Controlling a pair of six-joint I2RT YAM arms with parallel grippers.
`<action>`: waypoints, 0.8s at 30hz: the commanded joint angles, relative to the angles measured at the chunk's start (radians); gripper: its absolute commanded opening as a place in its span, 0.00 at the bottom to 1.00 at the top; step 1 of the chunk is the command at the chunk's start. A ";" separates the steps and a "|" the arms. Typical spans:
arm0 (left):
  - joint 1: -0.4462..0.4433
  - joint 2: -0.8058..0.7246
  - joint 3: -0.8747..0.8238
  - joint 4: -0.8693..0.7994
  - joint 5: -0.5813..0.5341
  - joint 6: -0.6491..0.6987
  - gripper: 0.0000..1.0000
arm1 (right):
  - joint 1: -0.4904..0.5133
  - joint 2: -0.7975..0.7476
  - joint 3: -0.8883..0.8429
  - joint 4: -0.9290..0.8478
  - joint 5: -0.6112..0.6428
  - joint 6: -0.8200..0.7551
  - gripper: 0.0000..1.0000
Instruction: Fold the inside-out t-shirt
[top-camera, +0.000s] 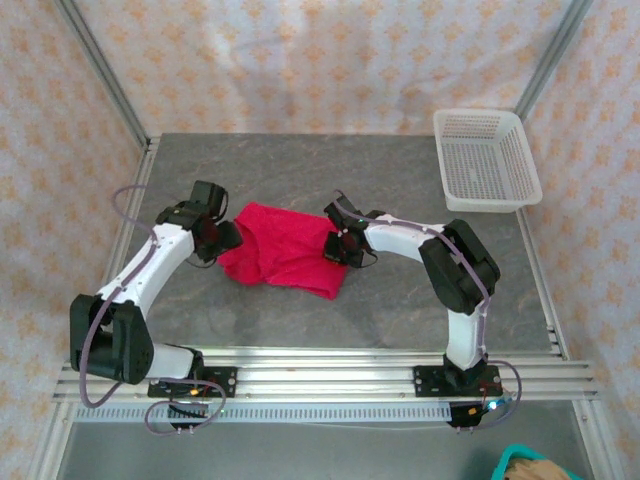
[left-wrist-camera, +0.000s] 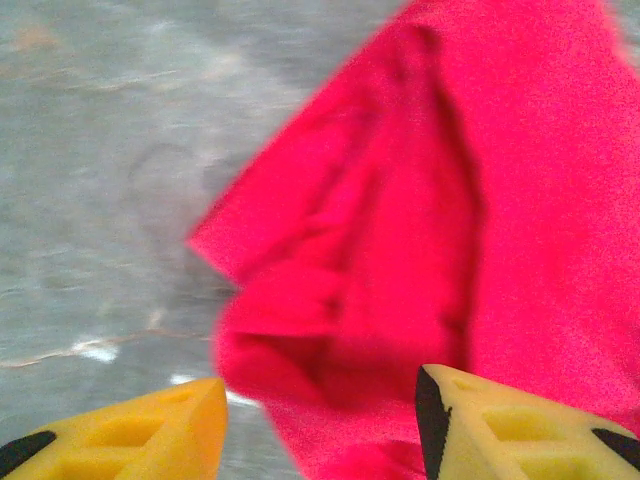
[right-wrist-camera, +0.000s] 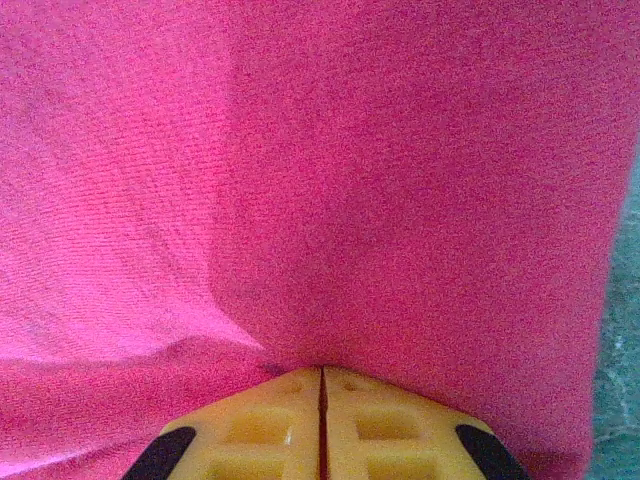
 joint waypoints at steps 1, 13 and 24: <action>-0.061 0.064 0.042 0.031 0.071 0.018 0.53 | 0.004 0.025 0.006 -0.081 0.036 -0.012 0.11; -0.072 0.229 0.007 0.070 0.093 0.034 0.33 | 0.003 0.033 0.015 -0.085 0.028 -0.013 0.11; 0.147 0.202 0.001 0.005 0.066 0.061 0.00 | -0.018 -0.048 -0.071 -0.111 0.098 -0.015 0.11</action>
